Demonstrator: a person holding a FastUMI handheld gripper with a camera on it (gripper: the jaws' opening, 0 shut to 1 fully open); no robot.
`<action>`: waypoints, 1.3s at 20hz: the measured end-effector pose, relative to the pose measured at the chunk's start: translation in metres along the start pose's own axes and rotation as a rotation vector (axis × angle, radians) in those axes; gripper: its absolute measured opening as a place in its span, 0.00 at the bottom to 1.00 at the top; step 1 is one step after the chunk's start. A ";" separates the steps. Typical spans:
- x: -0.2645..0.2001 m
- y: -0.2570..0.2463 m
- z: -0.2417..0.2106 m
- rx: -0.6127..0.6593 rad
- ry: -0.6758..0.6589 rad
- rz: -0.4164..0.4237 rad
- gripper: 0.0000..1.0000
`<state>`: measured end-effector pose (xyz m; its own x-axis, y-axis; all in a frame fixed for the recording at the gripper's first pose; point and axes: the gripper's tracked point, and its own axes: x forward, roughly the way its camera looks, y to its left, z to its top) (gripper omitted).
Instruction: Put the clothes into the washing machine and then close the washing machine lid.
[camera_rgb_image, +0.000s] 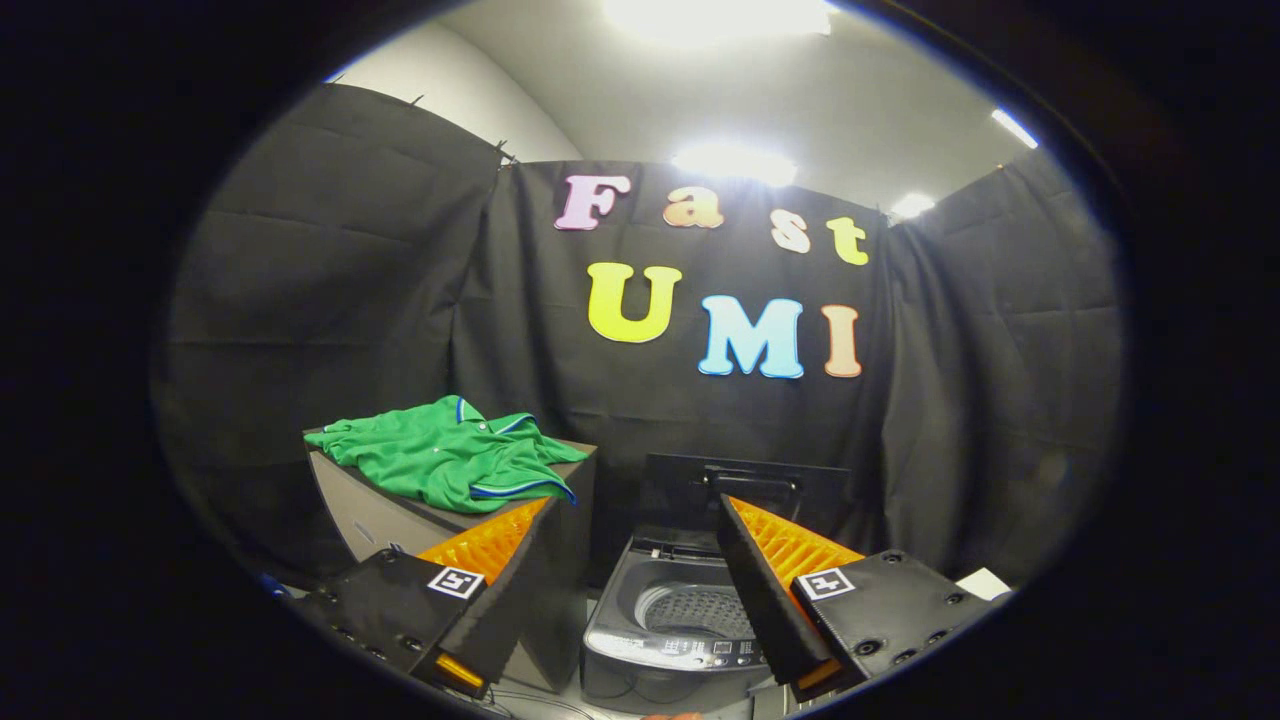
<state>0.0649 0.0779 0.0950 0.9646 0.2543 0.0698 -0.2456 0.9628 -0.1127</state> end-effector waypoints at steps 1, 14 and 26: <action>0.007 0.007 0.009 -0.008 -0.011 0.022 0.98; 0.099 0.145 0.066 0.151 0.125 0.326 0.98; 0.187 0.201 0.058 0.173 0.440 0.427 0.97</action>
<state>0.1904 0.3246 0.1434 0.7183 0.5928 -0.3641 -0.5937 0.7952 0.1233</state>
